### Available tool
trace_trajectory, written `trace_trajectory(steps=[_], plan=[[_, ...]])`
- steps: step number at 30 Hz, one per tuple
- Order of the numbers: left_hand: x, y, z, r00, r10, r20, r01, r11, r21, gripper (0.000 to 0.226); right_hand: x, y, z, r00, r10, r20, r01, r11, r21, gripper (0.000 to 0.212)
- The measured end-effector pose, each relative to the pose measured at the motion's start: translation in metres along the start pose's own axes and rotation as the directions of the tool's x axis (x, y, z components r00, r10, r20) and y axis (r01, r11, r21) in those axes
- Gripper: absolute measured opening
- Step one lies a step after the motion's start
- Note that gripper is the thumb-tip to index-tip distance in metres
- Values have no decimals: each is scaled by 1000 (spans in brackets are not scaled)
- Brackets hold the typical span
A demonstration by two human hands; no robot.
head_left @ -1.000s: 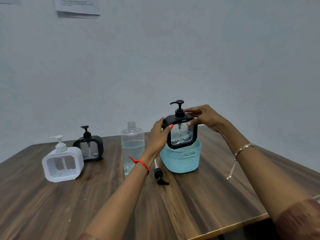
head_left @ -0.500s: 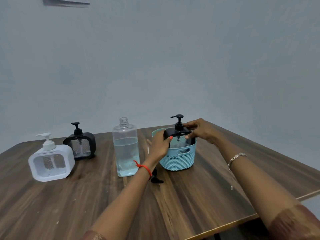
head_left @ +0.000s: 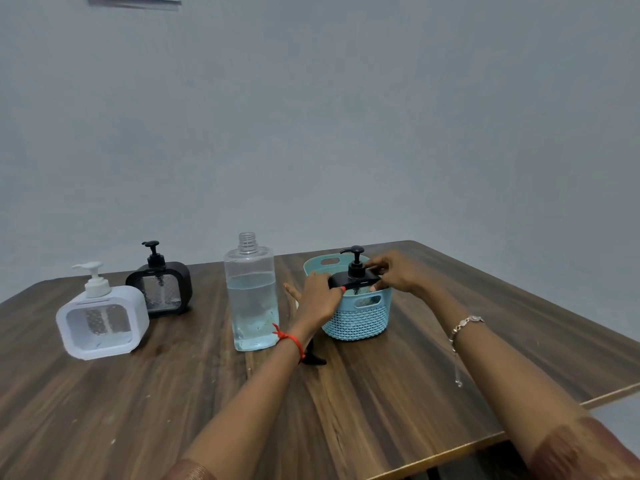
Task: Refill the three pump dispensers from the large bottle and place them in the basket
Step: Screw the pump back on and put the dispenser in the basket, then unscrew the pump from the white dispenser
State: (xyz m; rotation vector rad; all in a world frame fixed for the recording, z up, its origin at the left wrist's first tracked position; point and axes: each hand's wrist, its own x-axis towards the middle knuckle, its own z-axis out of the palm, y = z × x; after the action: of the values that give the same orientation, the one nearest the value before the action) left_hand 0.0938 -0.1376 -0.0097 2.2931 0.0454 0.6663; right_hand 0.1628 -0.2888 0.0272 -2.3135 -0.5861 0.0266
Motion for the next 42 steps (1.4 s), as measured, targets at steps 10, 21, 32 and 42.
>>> trace_trajectory(steps=[10,21,32,42], plan=[[1,0,-9,994,41,97,-47,997,64,44,-2,-23,-8,985,128,-114,-122,991,57,53],[-23,4,-95,904,349,-245,-331,937,113,45,-24,-121,37,784,-357,-507,364,927,-90,48],[-64,-93,-207,824,185,-536,-132,982,136,43,-27,-222,167,682,-642,-351,654,750,-99,38],[-77,-199,-247,823,-291,-489,303,951,-56,55,17,-246,268,889,-455,-43,456,877,148,34]])
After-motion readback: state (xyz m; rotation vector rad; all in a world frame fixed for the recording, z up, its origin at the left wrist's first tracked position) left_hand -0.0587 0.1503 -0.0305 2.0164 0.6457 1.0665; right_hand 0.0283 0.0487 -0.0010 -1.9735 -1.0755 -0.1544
